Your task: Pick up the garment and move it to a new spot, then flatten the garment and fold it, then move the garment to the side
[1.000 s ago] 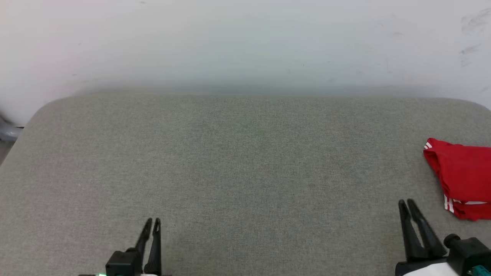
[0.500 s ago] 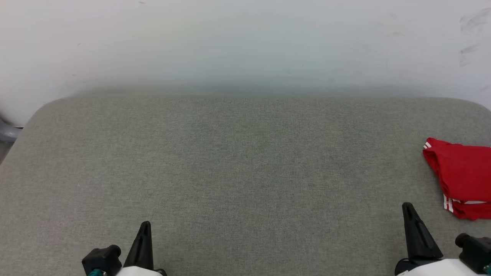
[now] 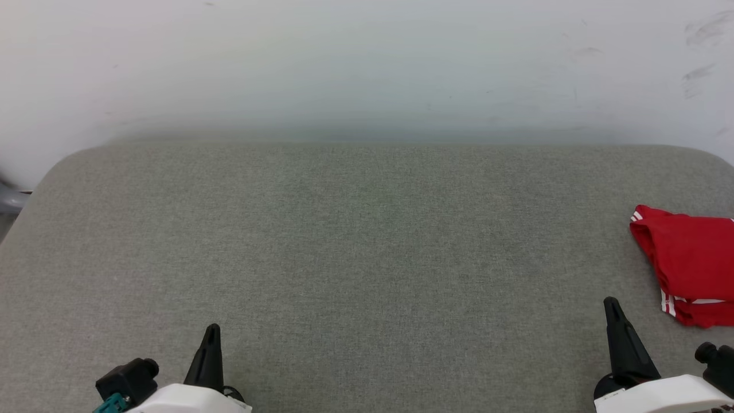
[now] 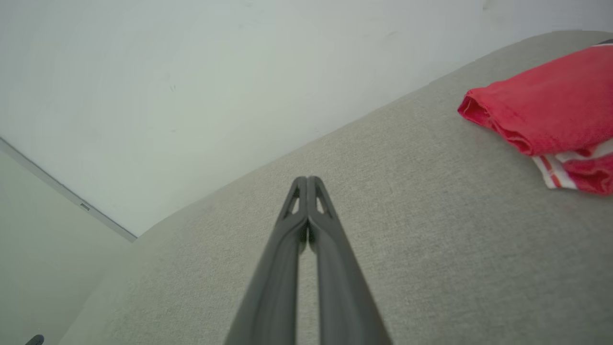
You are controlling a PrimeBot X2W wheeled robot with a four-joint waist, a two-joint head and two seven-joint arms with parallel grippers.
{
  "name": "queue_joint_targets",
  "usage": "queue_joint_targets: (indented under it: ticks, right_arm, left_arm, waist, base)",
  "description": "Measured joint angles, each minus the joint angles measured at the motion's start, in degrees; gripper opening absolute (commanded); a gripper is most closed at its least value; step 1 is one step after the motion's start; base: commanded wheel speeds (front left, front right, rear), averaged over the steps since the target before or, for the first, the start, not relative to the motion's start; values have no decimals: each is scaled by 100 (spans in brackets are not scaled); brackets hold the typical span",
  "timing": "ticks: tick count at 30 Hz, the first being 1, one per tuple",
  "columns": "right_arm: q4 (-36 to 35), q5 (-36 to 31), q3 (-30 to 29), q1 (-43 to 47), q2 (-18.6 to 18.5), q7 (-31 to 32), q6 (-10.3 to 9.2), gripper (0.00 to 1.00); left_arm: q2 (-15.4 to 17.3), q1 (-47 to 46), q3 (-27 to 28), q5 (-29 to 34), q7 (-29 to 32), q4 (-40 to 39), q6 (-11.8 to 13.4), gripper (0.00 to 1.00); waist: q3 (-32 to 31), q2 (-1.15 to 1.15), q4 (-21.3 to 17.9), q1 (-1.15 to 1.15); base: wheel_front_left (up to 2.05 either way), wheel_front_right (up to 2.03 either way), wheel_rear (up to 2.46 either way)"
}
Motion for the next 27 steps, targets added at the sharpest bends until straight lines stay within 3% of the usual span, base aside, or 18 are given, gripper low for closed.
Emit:
queue_joint_targets:
  ticks: [23, 24, 27]
  right_arm:
    - [280, 1916, -31, -333, -30, 358, -1, 0]
    - [381, 2535, -49, -453, -32, 486, -2, 0]
    - [424, 2798, -59, -464, -32, 539, -2, 0]
  left_arm:
    - [-20, -302, 235, -1911, 455, 107, -178, 0]
    - [-25, -403, 297, -2536, 610, 145, -246, 0]
    - [-29, -437, 322, -2802, 665, 168, -270, 0]
  waist:
    - [3, 0, -44, 0]
    - [4, 0, -61, 0]
    - [5, 0, -69, 0]
  base:
    - [0, 0, 0]
    - [0, 0, 0]
    - [0, 0, 0]
